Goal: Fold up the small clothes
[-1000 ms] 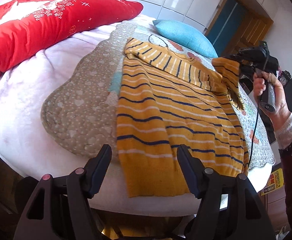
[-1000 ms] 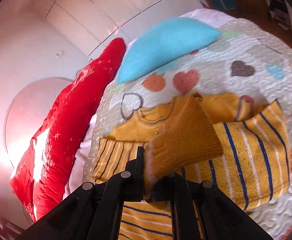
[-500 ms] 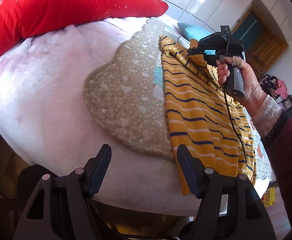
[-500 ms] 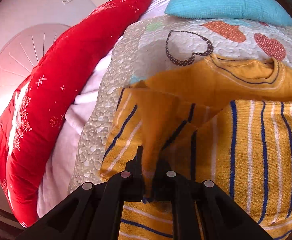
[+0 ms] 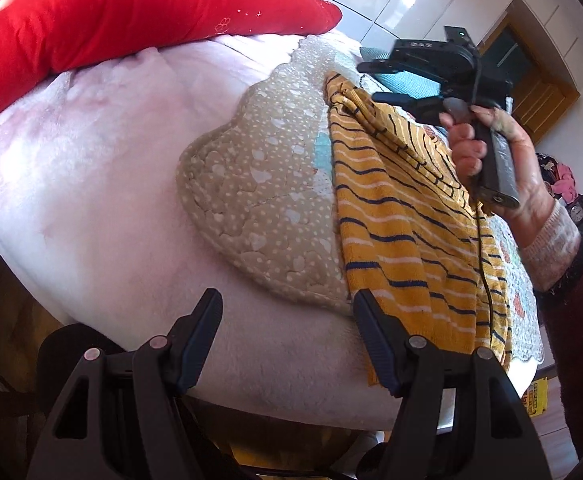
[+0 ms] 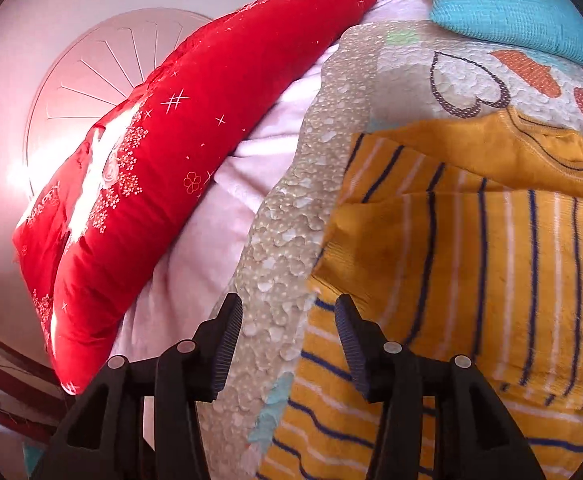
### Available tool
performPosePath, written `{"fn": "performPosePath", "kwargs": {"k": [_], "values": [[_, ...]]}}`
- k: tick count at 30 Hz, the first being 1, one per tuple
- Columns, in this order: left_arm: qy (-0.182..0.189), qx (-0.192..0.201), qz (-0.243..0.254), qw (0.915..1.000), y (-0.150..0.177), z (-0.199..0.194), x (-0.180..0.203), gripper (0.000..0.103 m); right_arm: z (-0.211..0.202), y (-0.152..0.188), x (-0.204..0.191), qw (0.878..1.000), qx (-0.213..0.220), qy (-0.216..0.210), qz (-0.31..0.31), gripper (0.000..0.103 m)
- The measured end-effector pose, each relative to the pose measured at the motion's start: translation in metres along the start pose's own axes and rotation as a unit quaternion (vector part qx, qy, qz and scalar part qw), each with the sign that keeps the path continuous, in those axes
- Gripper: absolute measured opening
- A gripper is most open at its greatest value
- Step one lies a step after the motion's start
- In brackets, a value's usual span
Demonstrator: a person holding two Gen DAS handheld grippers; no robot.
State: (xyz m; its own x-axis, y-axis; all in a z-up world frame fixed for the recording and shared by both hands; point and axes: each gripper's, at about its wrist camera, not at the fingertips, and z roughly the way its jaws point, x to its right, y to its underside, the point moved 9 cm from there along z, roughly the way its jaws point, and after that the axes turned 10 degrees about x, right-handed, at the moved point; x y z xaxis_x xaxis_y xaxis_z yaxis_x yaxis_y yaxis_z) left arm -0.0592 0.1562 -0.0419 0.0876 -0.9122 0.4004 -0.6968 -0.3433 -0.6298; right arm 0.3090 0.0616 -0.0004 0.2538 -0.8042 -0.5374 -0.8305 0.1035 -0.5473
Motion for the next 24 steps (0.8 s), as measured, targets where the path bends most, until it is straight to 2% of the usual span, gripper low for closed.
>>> {"fn": "performPosePath", "kwargs": {"k": [4, 8, 10, 12, 15, 16, 19, 24], "values": [[-0.007, 0.004, 0.005, 1.0, -0.001, -0.002, 0.003, 0.067, -0.077, 0.021, 0.042, 1.0, 0.01, 0.004, 0.017, 0.061], [-0.016, 0.007, 0.017, 0.9997, -0.001, -0.001, 0.012, 0.067, -0.176, 0.047, 0.109, 0.996, 0.052, 0.039, 0.055, 0.065], [-0.022, 0.011, 0.029, 0.9993, -0.002, -0.001, 0.018, 0.067, -0.227, 0.064, 0.148, 0.992, 0.077, 0.076, 0.072, 0.067], [-0.03, 0.017, 0.046, 0.9983, -0.004, 0.001, 0.025, 0.067, -0.271, 0.087, 0.185, 0.984, 0.089, 0.133, 0.079, 0.068], [-0.043, 0.013, 0.064, 0.9969, -0.005, 0.008, 0.033, 0.072, -0.32, 0.133, 0.227, 0.969, 0.08, 0.226, 0.067, 0.069], [-0.045, 0.008, 0.065, 0.9969, -0.006, 0.011, 0.034, 0.072, -0.33, 0.149, 0.235, 0.966, 0.076, 0.237, 0.065, 0.069], [-0.022, -0.01, 0.051, 0.9984, -0.006, 0.018, 0.042, 0.072, -0.338, 0.195, 0.239, 0.972, 0.069, 0.206, 0.091, 0.069], [0.023, -0.023, 0.038, 0.9987, -0.015, 0.032, 0.061, 0.072, -0.311, 0.238, 0.207, 0.984, 0.085, 0.074, 0.138, 0.069]]}}
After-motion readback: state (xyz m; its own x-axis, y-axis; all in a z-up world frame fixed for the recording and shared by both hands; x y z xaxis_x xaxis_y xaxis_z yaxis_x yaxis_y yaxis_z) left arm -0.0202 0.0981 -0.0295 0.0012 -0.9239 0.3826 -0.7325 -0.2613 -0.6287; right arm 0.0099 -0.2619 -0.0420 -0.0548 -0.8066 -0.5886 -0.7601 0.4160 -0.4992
